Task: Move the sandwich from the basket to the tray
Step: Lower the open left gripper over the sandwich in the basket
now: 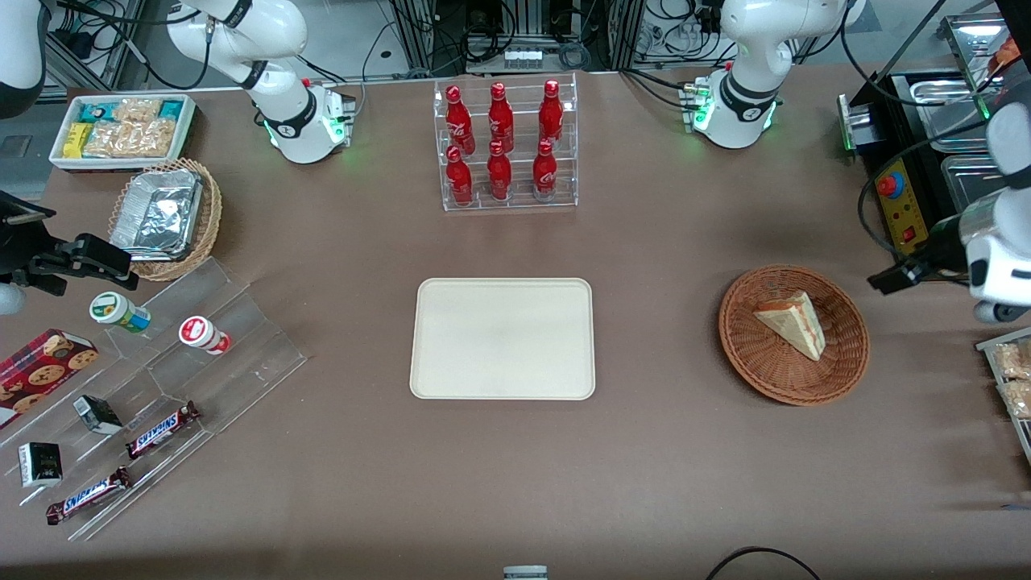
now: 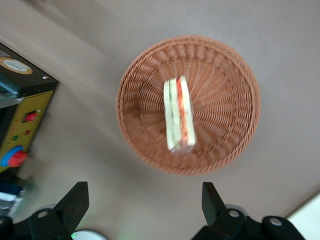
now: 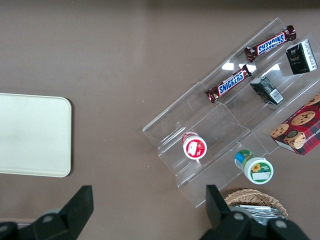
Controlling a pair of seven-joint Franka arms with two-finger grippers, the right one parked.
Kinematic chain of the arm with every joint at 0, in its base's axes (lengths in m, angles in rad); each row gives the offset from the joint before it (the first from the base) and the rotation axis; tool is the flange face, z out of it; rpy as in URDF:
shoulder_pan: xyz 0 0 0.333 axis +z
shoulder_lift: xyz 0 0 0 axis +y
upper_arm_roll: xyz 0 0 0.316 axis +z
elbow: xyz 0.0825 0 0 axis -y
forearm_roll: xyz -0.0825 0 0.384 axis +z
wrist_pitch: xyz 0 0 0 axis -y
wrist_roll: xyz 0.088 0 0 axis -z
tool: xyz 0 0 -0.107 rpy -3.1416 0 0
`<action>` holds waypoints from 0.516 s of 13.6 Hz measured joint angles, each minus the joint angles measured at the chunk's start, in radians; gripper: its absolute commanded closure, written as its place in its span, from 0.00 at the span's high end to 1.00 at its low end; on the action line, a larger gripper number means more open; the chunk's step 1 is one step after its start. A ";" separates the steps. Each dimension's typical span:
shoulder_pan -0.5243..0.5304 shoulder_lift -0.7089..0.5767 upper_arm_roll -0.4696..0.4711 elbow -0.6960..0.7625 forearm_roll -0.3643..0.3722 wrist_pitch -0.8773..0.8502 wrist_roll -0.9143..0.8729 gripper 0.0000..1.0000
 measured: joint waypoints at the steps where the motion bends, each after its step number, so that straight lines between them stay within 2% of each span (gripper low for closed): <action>1: 0.000 0.007 0.000 -0.036 -0.009 0.057 -0.060 1.00; 7: 0.000 0.084 -0.001 -0.165 -0.062 0.288 -0.271 1.00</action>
